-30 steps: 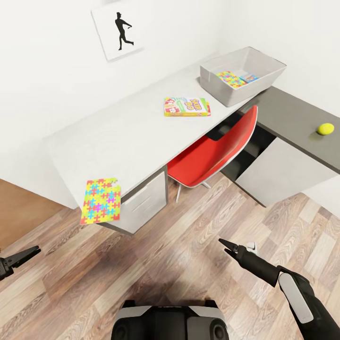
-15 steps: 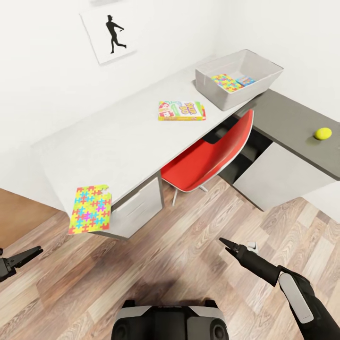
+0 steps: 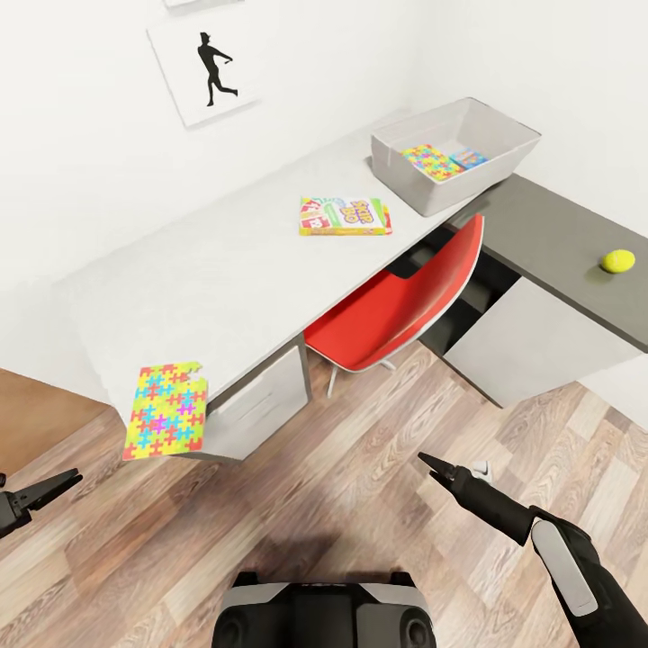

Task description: Put all the toys in the child's room - the three board games (two on the bed and one on the table), the two jigsaw puzzles on the table, and the tennis ball on the table - inside the toy box on the table in the child's room.

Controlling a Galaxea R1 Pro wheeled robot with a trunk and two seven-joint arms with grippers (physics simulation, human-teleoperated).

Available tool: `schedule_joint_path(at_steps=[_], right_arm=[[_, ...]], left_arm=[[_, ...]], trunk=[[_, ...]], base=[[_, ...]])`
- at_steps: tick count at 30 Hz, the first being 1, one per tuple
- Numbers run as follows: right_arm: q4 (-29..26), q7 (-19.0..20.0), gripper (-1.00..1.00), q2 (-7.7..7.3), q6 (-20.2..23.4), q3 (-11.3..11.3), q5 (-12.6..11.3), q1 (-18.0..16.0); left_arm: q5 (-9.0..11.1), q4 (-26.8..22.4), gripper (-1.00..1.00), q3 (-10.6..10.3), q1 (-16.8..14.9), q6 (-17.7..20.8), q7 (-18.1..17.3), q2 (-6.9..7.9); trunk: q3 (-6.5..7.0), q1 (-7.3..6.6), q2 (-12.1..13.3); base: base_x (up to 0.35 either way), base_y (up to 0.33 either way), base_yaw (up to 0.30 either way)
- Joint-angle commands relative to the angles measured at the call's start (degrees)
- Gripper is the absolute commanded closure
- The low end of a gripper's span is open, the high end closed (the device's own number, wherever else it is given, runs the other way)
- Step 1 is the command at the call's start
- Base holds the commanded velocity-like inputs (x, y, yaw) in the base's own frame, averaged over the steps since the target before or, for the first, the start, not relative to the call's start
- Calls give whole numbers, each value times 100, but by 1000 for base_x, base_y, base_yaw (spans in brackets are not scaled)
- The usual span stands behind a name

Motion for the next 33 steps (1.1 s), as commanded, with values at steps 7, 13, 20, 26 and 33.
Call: schedule_joint_path(at_steps=[7, 13, 20, 26, 33], right_arm=[[1, 3, -100, 0, 37, -7, -22, -2], [3, 0, -100, 0, 37, -7, -18, -2], [0, 2, -100, 0, 37, -7, -17, -2], [-1, 1, -100, 0, 37, -7, -17, -2], [-1, -2, -100, 0, 37, -5, -16, -2]], left_arm=[[0, -7, -100, 2, -2, 61, -21, 1], [0, -9, -100, 2, -2, 57, -21, 1], [0, -9, -100, 2, -2, 61, -21, 1], [0, -9, -100, 2, -2, 63, -21, 1], [0, -10, -100, 2, -2, 68, -21, 1]], trunk=[[-6, 5, -8], [-6, 5, -8], [-6, 5, -8], [-6, 5, -8], [-6, 5, -8]], base=[[89, -63, 0], [23, -18, 0], [7, -15, 0], [2, -163, 0], [0, -147, 0]])
